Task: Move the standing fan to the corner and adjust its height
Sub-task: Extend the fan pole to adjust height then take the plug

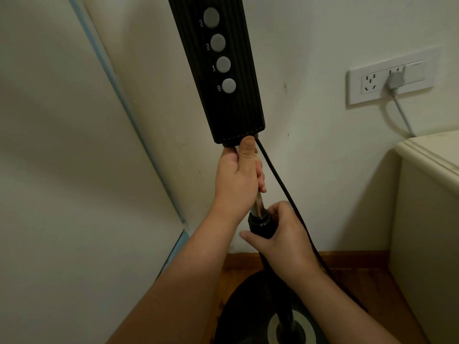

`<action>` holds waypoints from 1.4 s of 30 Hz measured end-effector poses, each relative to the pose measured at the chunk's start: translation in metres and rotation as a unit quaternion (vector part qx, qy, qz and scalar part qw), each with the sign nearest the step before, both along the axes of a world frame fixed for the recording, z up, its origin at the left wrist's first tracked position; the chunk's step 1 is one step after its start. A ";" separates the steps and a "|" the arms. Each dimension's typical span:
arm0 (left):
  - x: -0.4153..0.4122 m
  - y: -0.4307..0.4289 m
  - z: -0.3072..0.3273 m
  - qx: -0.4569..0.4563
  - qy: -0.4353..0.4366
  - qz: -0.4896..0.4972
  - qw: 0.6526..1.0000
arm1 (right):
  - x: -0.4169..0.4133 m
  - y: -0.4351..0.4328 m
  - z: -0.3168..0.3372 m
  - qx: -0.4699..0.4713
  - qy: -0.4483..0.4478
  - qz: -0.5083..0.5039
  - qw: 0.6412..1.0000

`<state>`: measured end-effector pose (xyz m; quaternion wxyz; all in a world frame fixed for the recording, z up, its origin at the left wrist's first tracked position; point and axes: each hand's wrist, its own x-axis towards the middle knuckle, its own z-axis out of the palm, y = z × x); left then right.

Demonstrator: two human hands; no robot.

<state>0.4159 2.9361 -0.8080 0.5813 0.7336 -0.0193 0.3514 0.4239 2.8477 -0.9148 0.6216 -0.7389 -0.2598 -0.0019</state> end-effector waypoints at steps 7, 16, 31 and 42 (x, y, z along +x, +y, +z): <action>0.002 0.002 -0.001 -0.008 0.001 -0.007 1.000 | 0.011 -0.014 -0.002 0.065 0.070 0.196 0.976; 0.003 0.002 -0.001 0.003 0.001 -0.007 1.000 | 0.005 -0.005 -0.003 0.014 0.024 0.054 0.998; 0.002 0.001 0.001 0.009 0.010 0.001 1.000 | 0.010 -0.009 -0.015 0.008 0.061 0.091 0.994; 0.001 0.001 0.000 0.003 0.007 -0.009 1.000 | 0.018 -0.019 -0.015 0.039 0.081 0.218 0.972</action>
